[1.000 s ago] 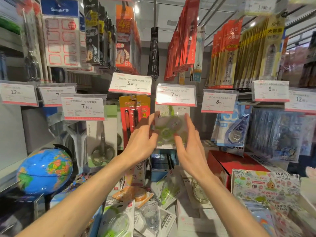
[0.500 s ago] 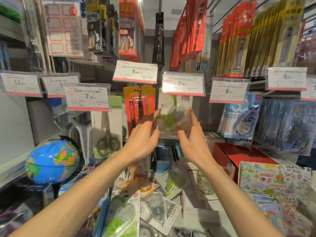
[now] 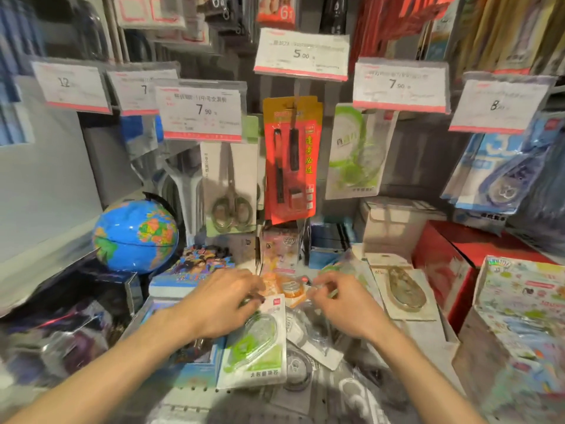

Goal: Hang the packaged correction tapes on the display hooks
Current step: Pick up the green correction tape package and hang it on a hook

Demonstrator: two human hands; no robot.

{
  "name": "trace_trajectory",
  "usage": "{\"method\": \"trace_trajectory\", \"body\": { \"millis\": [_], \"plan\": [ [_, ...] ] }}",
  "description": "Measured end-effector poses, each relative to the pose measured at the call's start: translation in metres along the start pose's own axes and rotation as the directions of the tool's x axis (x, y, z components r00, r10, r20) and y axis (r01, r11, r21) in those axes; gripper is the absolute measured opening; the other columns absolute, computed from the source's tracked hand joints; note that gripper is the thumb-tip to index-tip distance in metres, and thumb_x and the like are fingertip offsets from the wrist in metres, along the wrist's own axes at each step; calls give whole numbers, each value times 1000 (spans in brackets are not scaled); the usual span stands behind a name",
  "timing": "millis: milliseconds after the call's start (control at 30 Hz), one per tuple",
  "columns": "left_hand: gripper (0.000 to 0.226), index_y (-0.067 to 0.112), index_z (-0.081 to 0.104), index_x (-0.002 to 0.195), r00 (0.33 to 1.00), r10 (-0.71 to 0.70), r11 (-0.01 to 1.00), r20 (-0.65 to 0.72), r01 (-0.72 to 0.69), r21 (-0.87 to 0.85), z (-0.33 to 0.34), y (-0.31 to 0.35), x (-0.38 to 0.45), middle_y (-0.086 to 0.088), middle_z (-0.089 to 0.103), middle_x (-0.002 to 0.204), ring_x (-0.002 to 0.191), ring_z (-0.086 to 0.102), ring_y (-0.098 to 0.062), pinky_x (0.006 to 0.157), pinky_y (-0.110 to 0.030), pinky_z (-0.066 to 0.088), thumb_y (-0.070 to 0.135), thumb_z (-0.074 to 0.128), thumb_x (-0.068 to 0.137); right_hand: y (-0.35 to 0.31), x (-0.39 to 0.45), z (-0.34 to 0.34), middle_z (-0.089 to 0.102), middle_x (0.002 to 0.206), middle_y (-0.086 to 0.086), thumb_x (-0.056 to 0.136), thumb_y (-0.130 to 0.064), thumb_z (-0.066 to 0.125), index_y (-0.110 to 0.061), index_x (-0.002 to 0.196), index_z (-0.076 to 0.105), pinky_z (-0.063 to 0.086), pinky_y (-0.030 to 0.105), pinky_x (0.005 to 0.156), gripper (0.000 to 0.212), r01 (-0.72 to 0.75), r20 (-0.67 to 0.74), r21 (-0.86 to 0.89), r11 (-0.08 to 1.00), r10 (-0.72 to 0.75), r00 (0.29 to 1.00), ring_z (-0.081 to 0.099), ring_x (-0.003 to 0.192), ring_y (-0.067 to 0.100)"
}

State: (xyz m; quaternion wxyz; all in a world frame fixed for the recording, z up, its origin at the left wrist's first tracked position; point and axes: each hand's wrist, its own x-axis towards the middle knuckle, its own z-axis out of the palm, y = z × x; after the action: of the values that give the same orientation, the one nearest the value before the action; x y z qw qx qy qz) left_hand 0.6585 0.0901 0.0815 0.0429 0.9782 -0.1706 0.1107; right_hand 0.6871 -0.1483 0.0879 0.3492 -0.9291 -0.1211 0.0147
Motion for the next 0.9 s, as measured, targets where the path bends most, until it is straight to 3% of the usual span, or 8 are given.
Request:
{"method": "trace_trajectory", "body": {
  "millis": [100, 233, 433, 533, 600, 667, 767, 900],
  "plan": [
    [32, 26, 66, 109, 995, 40, 997, 90, -46, 63, 11, -5, -6, 5, 70, 112, 108, 60, -20, 97, -35, 42, 43, 46, 91, -1, 5, 26, 73, 96, -3, 87, -31, 56, -24, 95, 68, 54, 35, 90, 16, -34, 80, -42, 999, 37, 996, 68, 96, 21],
    [31, 23, 67, 104, 991, 44, 994, 123, -56, 89, 23, -3, -9, 3, 70, 105, 105, 58, -18, 110, -35, 28, 42, 44, 94, -7, 10, 45, 69, 114, 1, 90, -36, 62, -25, 117, 65, 49, 26, 93, 29, -104, 149, -97, 990, 118, 982, 64, 105, 19],
    [27, 24, 65, 110, 993, 35, 999, 108, -34, -17, 27, -3, -12, 6, 67, 111, 112, 56, -13, 120, -33, 18, 38, 46, 97, -11, 10, 60, 71, 111, 4, 75, -37, 68, -25, 128, 60, 53, 34, 95, 56, -173, 176, -98, 980, 189, 966, 67, 105, 21],
    [27, 24, 64, 116, 998, 30, 997, 48, -27, -73, 28, 0, -13, 7, 67, 113, 113, 56, -13, 114, -27, 24, 36, 47, 99, -10, 11, 61, 73, 88, -3, 77, -24, 71, -21, 127, 59, 55, 30, 88, 52, -180, 174, -15, 984, 180, 968, 70, 90, 15],
    [29, 25, 62, 122, 1000, 2, 992, -2, -2, -128, 29, 0, -15, 8, 66, 115, 111, 56, -13, 100, -24, 35, 37, 47, 99, -9, 11, 60, 72, 73, -6, 80, -14, 69, -17, 122, 62, 57, 31, 85, 43, -185, 178, 69, 980, 170, 969, 70, 76, 12],
    [31, 27, 61, 126, 998, -39, 979, -40, 31, -200, 30, 0, -18, 12, 65, 115, 107, 57, -9, 89, -23, 41, 37, 48, 99, -7, 10, 60, 71, 71, -2, 82, -5, 67, -13, 121, 64, 61, 36, 76, 40, -212, 175, 214, 954, 176, 969, 70, 67, 15],
    [33, 31, 58, 129, 991, -110, 950, -77, 82, -301, 31, 0, -20, 19, 64, 111, 99, 57, -2, 82, -18, 40, 38, 52, 97, -12, 7, 57, 63, 69, -2, 87, 11, 59, -8, 117, 60, 57, 28, 54, 36, -272, 226, 453, 849, 186, 956, 67, 63, 14],
    [33, 32, 57, 129, 971, -186, 896, -148, 106, -432, 26, 0, -17, 24, 61, 114, 104, 51, 6, 84, -5, 33, 35, 58, 97, -18, 6, 44, 57, 69, 0, 90, 18, 51, -10, 110, 59, 61, 40, 64, 35, -228, 189, 575, 785, 144, 971, 64, 71, 17]
  ]
}}
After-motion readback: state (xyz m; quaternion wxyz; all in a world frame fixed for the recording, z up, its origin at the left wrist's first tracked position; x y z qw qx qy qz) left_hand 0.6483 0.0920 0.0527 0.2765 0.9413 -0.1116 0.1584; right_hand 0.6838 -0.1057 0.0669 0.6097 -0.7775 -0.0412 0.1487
